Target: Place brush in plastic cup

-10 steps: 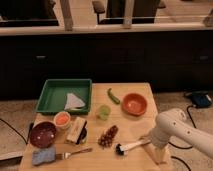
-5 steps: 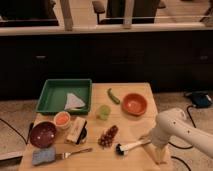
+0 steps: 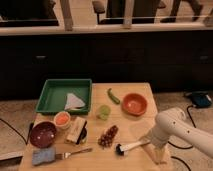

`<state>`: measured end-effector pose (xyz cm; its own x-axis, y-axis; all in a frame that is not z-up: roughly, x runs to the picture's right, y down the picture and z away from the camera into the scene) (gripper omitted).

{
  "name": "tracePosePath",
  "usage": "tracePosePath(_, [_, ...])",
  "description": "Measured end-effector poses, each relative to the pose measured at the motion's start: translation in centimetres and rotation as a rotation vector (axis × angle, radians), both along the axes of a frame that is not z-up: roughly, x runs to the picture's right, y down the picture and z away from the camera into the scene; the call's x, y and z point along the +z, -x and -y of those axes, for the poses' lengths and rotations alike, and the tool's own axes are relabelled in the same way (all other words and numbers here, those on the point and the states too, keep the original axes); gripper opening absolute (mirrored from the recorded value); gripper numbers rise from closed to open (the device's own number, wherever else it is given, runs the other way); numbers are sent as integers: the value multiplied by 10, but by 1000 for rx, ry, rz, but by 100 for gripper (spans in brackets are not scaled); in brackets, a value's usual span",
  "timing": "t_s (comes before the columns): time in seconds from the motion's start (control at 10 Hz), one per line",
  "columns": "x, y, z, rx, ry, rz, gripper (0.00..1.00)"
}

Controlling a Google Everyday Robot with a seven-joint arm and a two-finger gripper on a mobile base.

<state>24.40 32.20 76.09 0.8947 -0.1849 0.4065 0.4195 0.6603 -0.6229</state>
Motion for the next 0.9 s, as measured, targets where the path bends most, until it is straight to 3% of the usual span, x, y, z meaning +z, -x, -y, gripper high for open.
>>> tracePosePath(0.5, [-7,14,7,-8,-34,21,80])
tracePosePath(0.9, [-9,22,6,24,-40,-8,80])
